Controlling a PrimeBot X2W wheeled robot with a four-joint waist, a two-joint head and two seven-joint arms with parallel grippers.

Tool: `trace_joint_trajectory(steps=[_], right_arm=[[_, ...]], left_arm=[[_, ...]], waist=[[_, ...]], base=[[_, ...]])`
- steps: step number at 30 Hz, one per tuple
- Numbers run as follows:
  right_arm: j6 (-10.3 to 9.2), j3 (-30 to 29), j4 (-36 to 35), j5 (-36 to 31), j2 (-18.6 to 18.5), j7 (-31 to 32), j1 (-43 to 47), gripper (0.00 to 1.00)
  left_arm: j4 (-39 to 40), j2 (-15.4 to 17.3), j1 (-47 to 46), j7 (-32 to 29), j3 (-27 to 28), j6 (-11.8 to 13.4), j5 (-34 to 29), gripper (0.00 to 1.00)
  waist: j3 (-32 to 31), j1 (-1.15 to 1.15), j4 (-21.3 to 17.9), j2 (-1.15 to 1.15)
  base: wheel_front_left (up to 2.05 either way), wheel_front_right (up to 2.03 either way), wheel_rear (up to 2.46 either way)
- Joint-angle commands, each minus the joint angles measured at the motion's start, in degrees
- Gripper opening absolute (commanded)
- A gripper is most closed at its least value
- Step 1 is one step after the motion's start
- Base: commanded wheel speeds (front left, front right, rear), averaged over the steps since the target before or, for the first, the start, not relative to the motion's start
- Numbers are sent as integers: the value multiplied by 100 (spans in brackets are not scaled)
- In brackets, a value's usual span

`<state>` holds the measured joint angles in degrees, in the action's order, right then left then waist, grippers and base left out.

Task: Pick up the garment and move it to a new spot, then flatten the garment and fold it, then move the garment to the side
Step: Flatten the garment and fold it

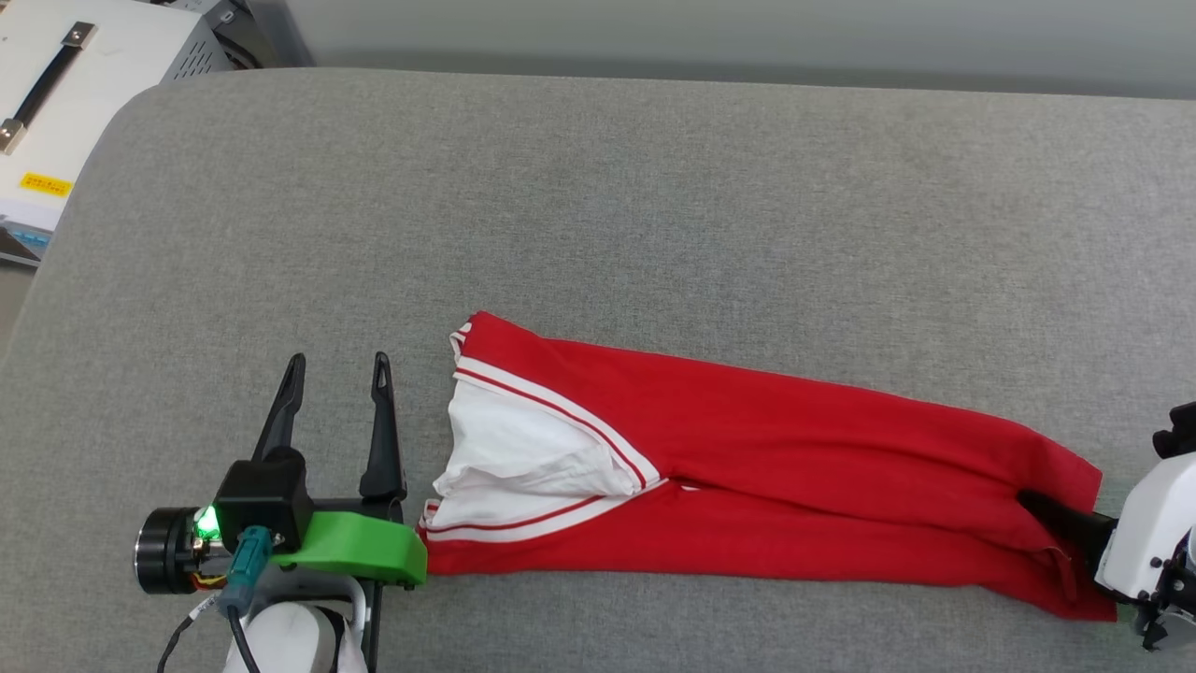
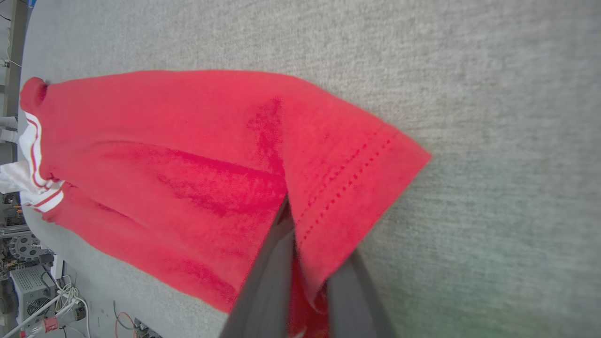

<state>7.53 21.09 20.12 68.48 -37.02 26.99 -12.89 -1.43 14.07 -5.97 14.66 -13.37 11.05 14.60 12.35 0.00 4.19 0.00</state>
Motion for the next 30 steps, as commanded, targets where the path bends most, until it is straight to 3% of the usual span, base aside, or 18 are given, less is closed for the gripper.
trace_joint_trajectory(steps=[1, 12, 18, 26, 27, 30], right_arm=[[-4, 71, 84, 43, -16, 2, 51, 0], [-4, -464, 336, 123, -1124, -125, 25, 0], [-4, -464, 36, 177, -1336, 205, 98, 0], [-4, -317, -1438, 485, -1069, 848, 80, 0], [-4, -170, -1850, 503, -759, 1133, -107, 0], [-4, 50, -2023, 355, -435, 1395, -408, 0]], left_arm=[[-37, -64, 90, 33, 65, -75, -108, 100], [-161, -395, 197, 33, 447, -598, -535, 100], [-228, -516, 271, 34, 600, -740, -679, 100], [-269, -640, 312, 34, 758, -882, -824, 100], [-288, -685, 256, 34, 784, -922, -886, 100], [-316, -731, 173, 34, 788, -965, -936, 100]], waist=[[-48, 0, -31, 0], [-251, 0, -97, 0], [-335, 0, -106, 0], [-334, 0, -132, 0], [-267, 0, -113, 0], [-190, 0, -64, 0]], base=[[0, 0, 0], [0, 0, 0], [0, 0, 0], [0, 0, 0], [0, 0, 0], [0, 0, 0]])
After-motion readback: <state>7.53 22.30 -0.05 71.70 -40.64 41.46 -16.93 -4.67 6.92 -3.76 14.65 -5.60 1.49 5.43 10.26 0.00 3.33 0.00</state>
